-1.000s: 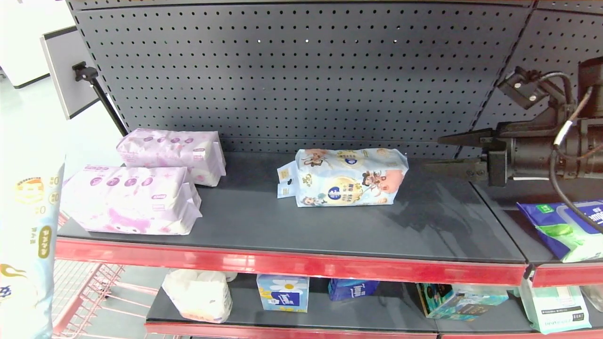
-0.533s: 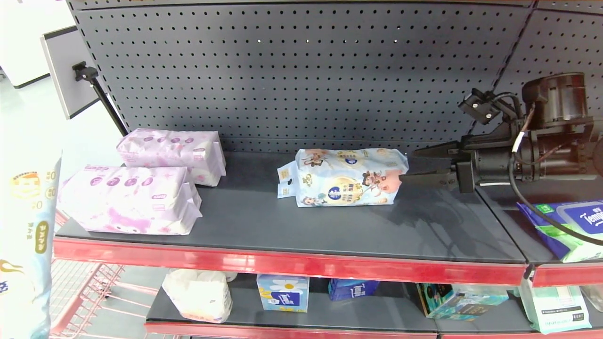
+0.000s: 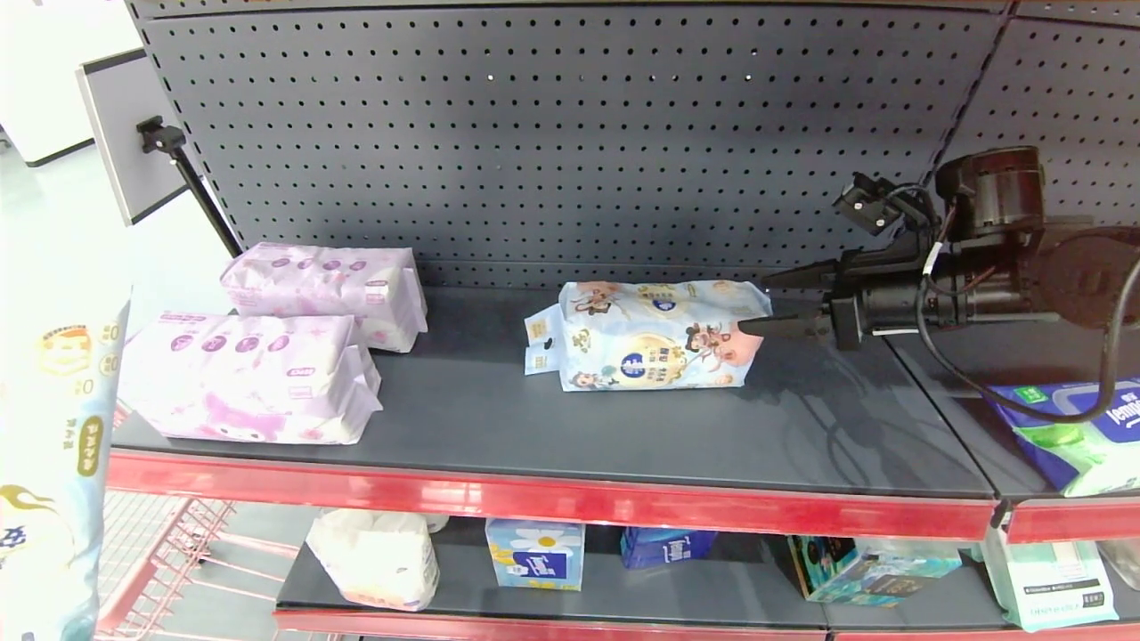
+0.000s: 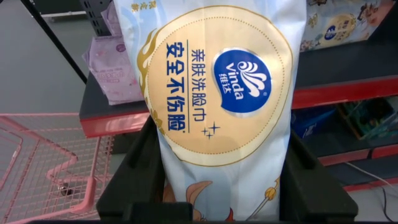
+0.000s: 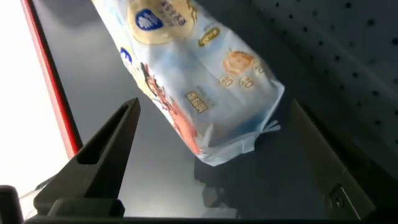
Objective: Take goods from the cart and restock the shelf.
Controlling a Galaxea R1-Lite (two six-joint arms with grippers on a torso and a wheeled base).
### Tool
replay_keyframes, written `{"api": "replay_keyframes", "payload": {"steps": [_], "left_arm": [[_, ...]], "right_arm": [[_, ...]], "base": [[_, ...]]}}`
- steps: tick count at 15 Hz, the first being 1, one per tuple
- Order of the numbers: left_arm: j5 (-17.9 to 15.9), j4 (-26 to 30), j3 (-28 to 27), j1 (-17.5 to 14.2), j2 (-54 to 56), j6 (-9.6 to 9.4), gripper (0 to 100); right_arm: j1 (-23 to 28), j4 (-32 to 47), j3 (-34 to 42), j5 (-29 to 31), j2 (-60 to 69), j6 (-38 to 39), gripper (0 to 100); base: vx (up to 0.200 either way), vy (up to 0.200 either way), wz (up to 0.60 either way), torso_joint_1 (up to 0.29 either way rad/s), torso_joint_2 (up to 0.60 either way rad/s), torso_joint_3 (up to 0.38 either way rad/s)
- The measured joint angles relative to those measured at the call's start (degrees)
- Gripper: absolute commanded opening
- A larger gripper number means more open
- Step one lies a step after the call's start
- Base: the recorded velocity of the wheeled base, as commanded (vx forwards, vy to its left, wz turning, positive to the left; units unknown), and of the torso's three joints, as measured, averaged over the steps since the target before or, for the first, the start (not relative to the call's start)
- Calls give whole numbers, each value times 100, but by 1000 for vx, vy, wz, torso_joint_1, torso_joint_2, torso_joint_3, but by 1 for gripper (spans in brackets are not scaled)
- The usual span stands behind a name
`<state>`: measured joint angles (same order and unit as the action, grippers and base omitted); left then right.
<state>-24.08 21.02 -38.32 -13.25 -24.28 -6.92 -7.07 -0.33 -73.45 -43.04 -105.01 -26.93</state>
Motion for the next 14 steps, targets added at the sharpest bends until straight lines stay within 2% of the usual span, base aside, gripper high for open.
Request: {"api": "replay_keyframes", "payload": {"steps": [6,14], "left_arm": [[-1,-9,0,0,-41,-2,0],[0,-2,6,-2,-57,-2,0]], "right_arm": [[-169,-22,-116,-187,-382,-126,100],[-41,33,-343,-129,-550,-262,100]], "base": [[0,0,0,0,0,0],[0,0,0,0,0,0]]}}
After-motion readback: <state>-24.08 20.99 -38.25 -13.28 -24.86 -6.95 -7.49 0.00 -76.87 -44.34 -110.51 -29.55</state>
